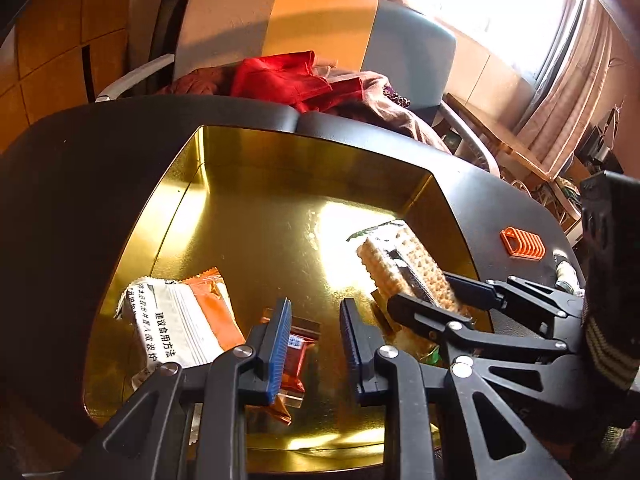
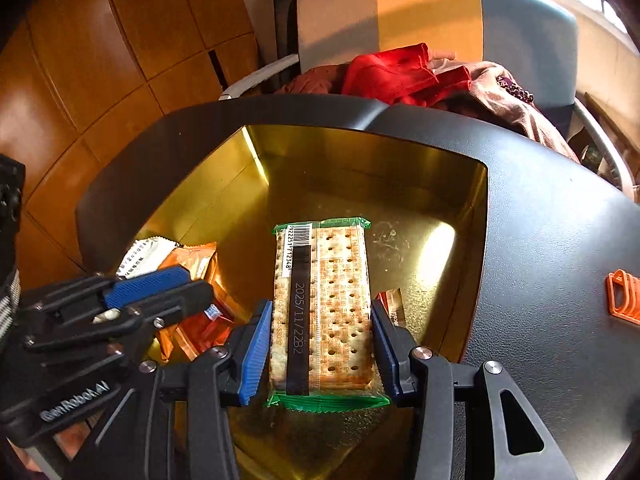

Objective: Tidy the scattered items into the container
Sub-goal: 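Open both tools to drop the candy and cracker pack into the tray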

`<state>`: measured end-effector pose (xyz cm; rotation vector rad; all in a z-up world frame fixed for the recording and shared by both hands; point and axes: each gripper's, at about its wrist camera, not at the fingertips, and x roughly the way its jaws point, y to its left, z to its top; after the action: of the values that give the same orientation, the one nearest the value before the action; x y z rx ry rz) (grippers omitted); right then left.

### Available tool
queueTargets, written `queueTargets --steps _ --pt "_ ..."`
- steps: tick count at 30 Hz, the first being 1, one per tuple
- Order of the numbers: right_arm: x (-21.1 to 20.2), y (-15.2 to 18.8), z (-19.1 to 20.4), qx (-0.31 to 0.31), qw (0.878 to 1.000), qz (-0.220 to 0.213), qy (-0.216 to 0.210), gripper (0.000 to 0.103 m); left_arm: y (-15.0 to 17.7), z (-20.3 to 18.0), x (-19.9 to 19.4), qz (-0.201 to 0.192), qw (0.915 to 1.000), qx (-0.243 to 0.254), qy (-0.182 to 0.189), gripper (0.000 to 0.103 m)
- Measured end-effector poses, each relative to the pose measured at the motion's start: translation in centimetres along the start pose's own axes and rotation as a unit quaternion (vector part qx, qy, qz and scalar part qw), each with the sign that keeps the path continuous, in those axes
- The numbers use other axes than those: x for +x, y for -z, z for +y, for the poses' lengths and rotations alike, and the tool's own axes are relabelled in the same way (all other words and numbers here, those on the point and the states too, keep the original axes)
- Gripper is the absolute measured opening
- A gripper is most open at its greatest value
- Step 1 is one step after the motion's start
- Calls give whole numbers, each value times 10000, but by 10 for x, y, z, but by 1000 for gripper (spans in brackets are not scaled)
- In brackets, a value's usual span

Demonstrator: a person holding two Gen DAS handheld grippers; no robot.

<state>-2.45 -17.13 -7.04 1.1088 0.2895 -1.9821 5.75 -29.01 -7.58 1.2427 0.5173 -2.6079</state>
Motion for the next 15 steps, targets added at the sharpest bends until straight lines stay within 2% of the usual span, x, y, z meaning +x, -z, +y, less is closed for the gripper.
queueTargets --steps 7,15 --pt "-2 3 -2 127 9999 -42 11 49 3 -1 -14 -143 9999 -43 -15 28" --pt "-19 3 -7 385 9986 -333 -108 52 4 -9 -32 -285 9996 9 71 29"
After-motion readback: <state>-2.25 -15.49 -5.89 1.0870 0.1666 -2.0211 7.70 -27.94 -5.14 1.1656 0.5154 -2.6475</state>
